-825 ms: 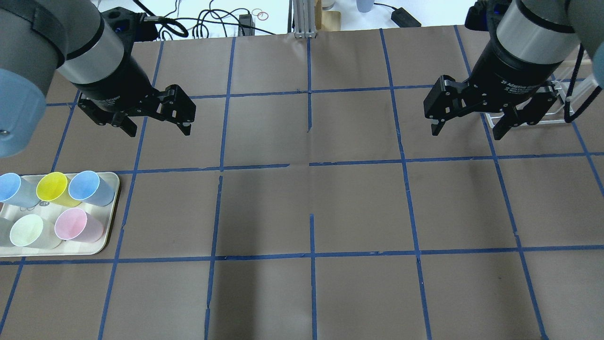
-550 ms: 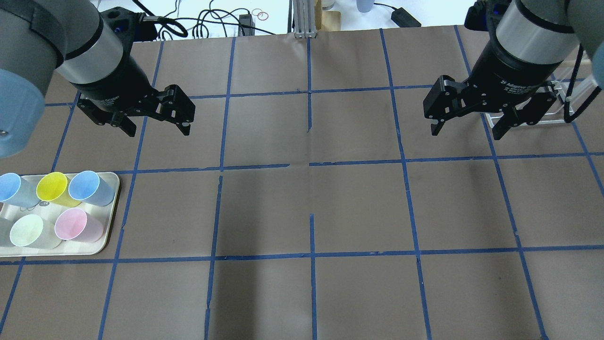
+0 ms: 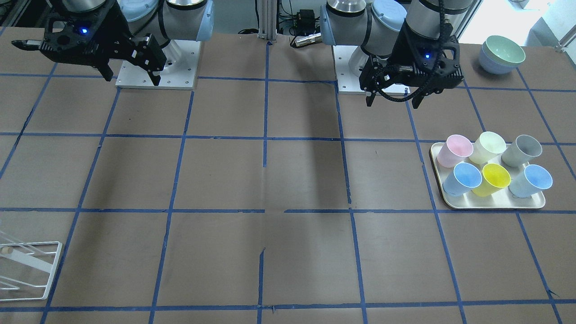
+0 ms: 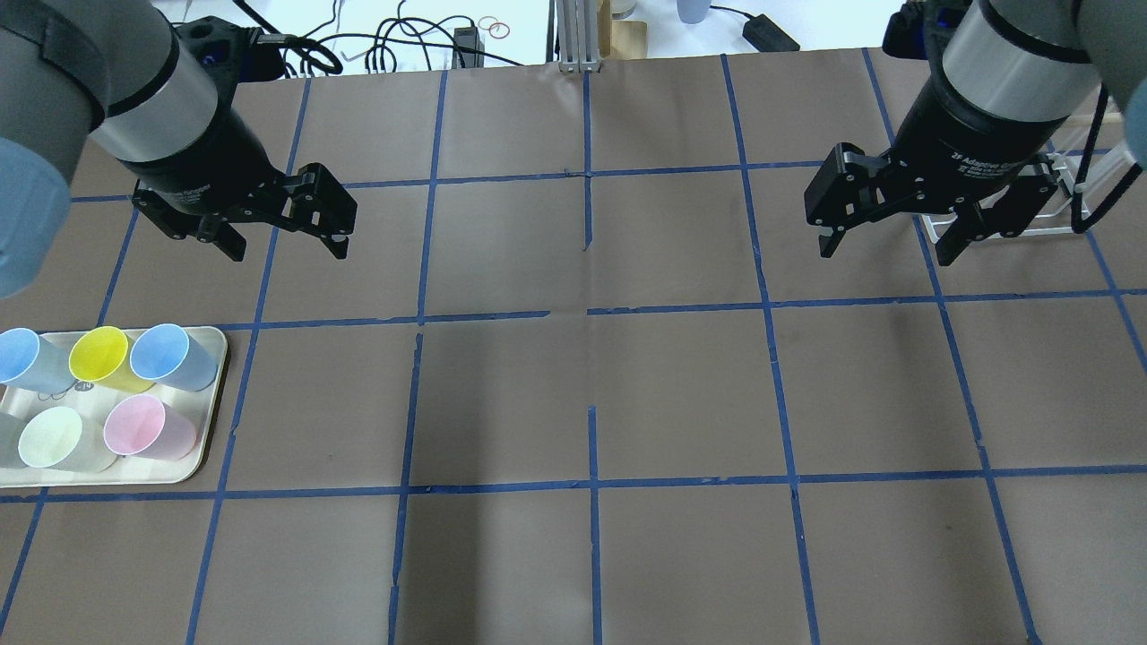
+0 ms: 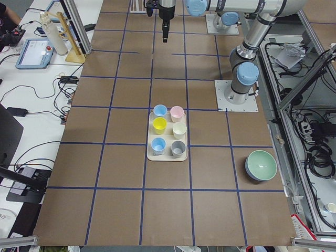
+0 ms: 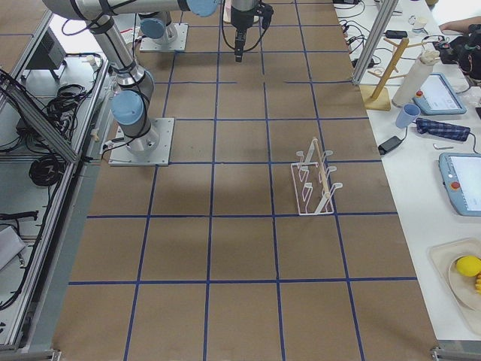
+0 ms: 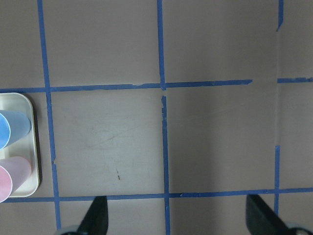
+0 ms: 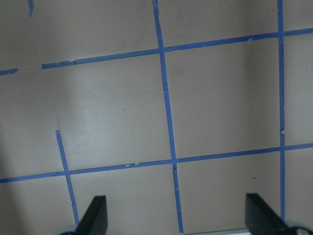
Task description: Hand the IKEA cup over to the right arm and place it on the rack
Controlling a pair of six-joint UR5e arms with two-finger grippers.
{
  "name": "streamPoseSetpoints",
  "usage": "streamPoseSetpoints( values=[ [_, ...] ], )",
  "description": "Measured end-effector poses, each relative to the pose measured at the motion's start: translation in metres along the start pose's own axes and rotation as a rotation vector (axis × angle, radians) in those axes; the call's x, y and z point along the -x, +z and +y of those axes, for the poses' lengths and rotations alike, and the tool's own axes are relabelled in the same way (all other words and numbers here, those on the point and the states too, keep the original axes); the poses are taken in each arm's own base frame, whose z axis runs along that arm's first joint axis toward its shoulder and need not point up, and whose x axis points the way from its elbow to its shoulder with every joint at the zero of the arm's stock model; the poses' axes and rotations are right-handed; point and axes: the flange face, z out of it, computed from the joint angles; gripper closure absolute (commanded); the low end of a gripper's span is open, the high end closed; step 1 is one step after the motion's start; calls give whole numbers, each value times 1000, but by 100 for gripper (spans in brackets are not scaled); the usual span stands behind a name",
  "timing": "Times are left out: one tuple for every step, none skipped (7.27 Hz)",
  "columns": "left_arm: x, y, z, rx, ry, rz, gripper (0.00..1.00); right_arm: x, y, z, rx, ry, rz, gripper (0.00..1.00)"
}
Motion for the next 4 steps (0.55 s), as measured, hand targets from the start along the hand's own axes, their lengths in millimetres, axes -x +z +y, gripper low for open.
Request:
streamPoseSetpoints(
  values=[
    [21,0,-4,-2,11,2,0,0,0,0,0,0,0,0],
    [49,-1,-8,-4,33,3,0,0,0,0,0,1,-1,0],
    [80,-1,-10,-3,59,3,0,0,0,0,-1,1,-1,0],
    [114,1,-11,1,83,2,0,0,0,0,-2,1,-1,0]
  ],
)
